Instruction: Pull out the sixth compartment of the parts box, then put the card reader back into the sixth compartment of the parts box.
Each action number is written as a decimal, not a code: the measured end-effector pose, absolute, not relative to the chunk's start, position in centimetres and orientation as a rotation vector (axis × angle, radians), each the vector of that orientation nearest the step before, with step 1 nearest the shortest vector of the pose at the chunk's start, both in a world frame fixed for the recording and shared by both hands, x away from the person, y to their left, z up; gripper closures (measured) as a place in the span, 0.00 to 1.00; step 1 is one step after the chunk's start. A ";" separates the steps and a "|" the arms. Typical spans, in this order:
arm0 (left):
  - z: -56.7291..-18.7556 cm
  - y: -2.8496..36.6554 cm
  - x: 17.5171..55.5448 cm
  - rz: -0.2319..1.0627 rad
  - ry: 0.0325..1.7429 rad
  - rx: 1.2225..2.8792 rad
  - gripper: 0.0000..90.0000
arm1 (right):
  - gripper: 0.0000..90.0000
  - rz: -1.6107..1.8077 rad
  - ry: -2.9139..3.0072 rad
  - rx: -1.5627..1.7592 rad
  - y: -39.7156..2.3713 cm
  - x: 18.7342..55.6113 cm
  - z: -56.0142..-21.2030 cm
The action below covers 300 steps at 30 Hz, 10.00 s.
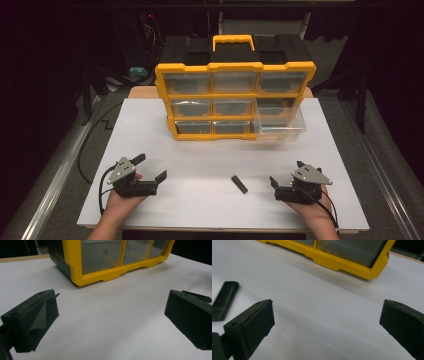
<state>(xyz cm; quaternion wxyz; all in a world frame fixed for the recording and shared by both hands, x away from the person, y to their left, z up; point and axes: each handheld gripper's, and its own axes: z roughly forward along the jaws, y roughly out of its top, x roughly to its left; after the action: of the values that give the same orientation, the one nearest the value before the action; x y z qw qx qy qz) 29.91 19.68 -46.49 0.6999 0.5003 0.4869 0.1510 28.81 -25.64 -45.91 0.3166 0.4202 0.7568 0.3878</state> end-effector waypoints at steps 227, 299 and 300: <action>-45.9 18.9 29.3 0.295 1.037 1.112 0.00 | 0.83 1.027 2.411 1.044 -15.2 30.1 -46.9; -46.0 18.7 29.1 0.289 1.018 1.112 0.00 | 0.83 1.090 2.363 1.072 -22.2 30.4 -44.5; -46.0 18.7 29.1 0.290 1.017 1.115 0.00 | 0.83 1.089 2.362 1.076 -22.3 30.4 -44.5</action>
<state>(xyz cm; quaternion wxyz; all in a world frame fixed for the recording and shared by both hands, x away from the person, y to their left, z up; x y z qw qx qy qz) 29.10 18.70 -45.98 0.7190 0.5045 0.4597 0.1310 30.45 -22.30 -44.47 0.1628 0.3770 0.8280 0.3818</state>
